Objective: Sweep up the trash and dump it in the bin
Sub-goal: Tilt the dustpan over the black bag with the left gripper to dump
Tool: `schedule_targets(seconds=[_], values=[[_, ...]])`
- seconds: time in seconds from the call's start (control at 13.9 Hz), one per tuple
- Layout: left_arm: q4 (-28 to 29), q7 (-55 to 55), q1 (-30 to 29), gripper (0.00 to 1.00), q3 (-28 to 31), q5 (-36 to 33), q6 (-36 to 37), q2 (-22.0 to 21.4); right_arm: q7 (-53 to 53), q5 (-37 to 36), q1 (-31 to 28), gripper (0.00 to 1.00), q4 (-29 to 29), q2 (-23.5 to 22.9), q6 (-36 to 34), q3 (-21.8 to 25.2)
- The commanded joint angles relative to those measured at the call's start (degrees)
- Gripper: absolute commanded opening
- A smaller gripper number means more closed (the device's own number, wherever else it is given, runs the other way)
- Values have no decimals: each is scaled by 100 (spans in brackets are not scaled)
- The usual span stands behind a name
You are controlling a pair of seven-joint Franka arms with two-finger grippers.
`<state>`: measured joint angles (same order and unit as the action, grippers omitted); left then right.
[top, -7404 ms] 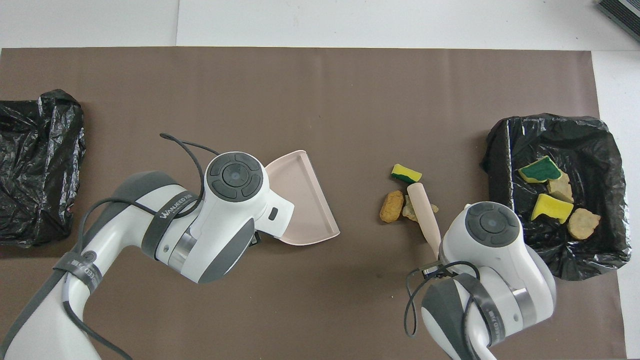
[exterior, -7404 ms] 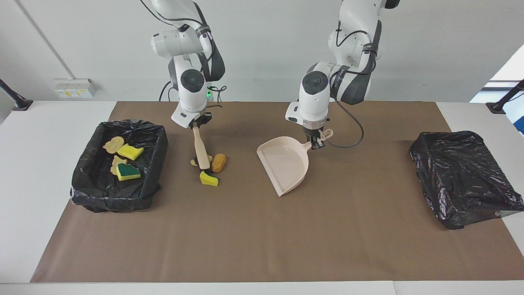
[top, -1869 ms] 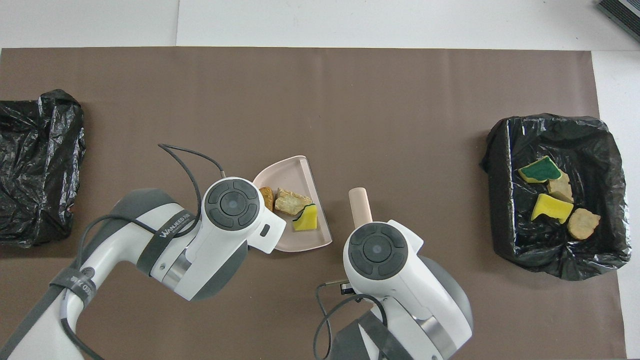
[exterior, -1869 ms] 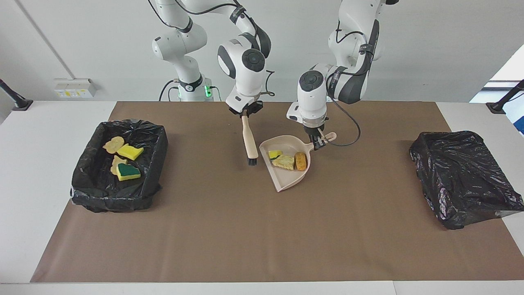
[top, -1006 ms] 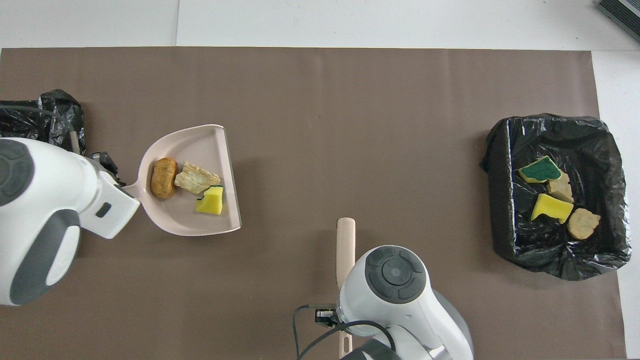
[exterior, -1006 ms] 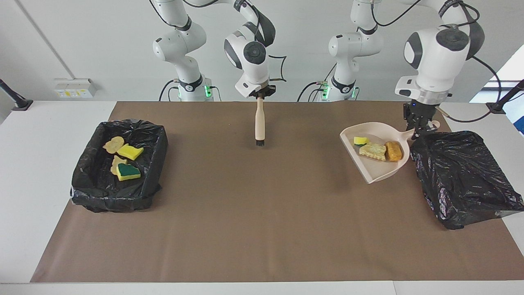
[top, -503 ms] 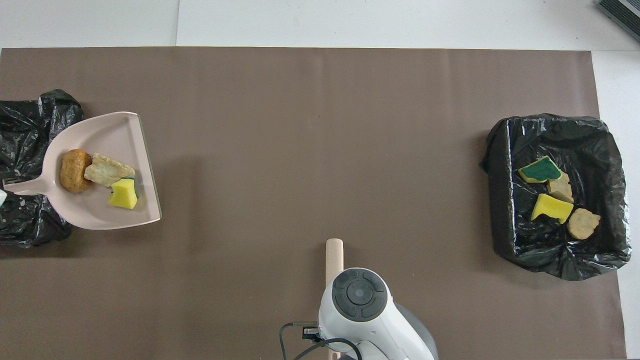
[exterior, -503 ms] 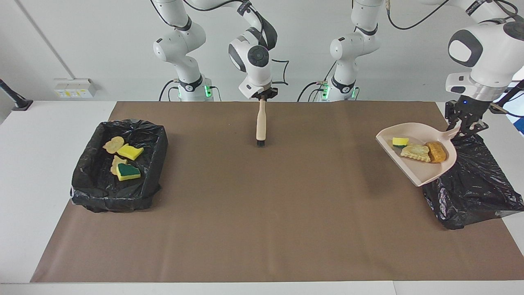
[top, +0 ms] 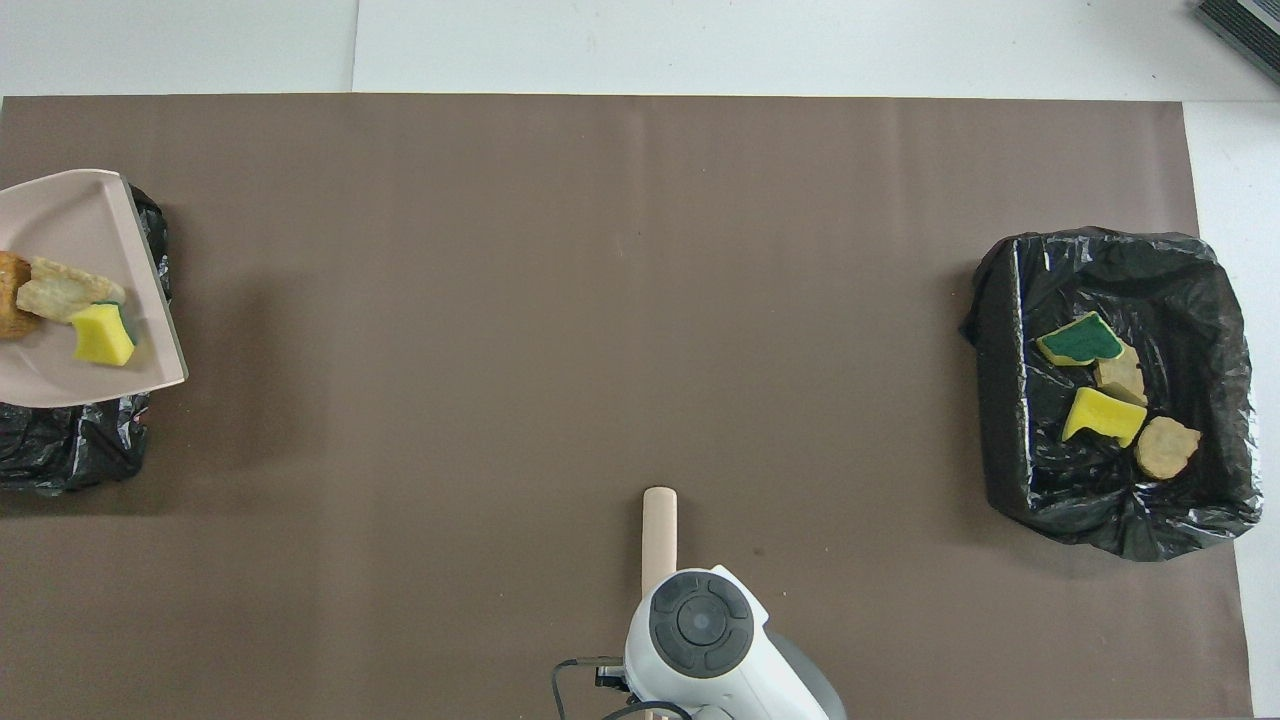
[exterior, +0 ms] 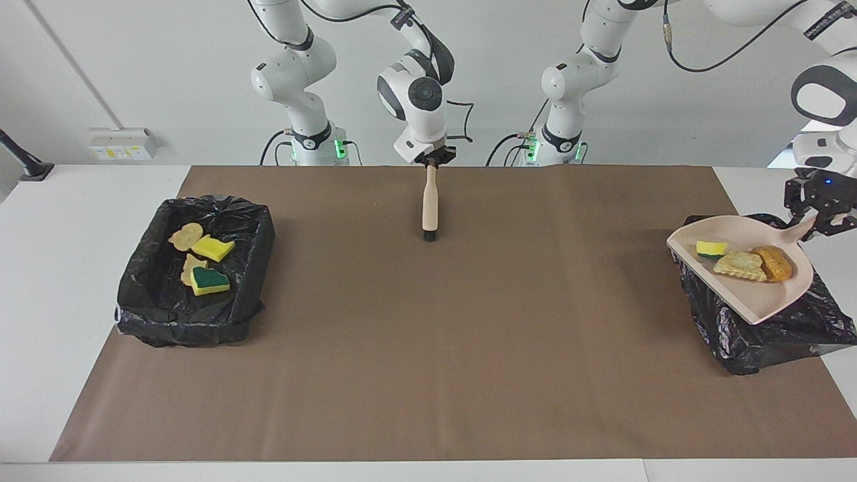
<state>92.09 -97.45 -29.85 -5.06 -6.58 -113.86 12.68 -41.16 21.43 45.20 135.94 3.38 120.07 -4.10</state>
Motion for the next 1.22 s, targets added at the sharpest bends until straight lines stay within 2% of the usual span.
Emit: schedule_targets(seconds=[0.0,0.14,0.43,0.58,0.79,0.93,1.01,1.08,1.15], values=[[-306,-283,-188,0,-74,-245,-39,217,90,46,-72,0,56,-65,236,6],[-306,-301,-205,0,-74,-816,-267,252,178,46,-134,0,56,-91,298,6],[-262,-433,-478,0,-65,-1257,-724,332,337,37,-248,0,64,-135,307,15],[-236,-407,-461,0,-65,-1485,-751,332,346,19,-248,0,64,-205,324,6],[-78,-345,-312,0,-56,-2372,-778,323,354,-16,-248,0,64,-223,333,6],[-60,-354,-215,0,-56,-2663,-725,323,398,-16,-248,2,64,-223,333,6],[-69,-354,-180,0,-56,-2838,-734,314,398,-16,-257,24,56,-232,333,6],[-69,-354,-144,0,-56,-2971,-717,314,407,-16,-248,55,30,-232,324,6],[-69,-354,-92,0,-56,-3111,-656,297,416,-33,-231,96,3,-241,324,6]])
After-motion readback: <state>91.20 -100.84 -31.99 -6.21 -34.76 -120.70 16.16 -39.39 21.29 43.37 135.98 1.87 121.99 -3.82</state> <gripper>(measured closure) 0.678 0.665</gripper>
